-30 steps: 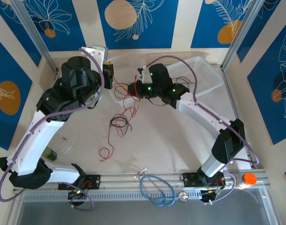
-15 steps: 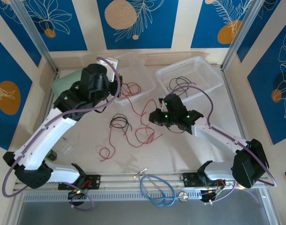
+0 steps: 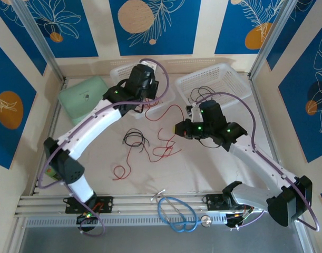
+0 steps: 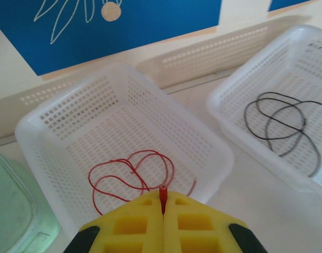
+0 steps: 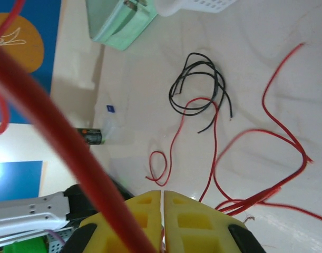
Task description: Untangle the cables
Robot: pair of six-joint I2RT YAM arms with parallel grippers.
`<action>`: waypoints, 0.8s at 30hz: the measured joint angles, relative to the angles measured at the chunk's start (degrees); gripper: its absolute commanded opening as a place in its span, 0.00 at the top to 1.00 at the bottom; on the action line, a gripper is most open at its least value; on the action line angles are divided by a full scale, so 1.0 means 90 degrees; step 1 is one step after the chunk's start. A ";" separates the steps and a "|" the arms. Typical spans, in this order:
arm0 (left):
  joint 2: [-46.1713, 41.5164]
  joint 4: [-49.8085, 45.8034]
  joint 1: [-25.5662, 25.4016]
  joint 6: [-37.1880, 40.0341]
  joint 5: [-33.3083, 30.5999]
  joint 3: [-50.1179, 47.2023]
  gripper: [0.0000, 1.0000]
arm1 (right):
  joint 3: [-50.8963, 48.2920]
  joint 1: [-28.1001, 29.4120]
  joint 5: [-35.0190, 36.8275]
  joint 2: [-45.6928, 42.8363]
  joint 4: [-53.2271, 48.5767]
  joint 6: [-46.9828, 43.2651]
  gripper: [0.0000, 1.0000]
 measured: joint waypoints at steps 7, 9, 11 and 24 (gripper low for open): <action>0.1406 0.0032 0.0845 0.0017 -0.0175 0.1086 0.82 | -0.0002 -0.0061 -0.0301 0.0566 0.0423 0.0219 1.00; 0.1836 0.0010 0.1059 0.0039 -0.0185 0.1447 0.40 | -0.0002 -0.0061 -0.0296 0.0823 0.0527 0.0272 1.00; 0.2307 -0.0121 0.1241 0.0041 -0.0185 0.1921 0.04 | 0.0000 -0.0061 -0.0272 0.1090 0.0612 0.0347 1.00; 0.2499 -0.1734 0.1399 0.0515 -0.0413 0.3198 0.00 | 0.0753 -0.0012 -0.0121 0.2297 0.1088 0.0597 1.00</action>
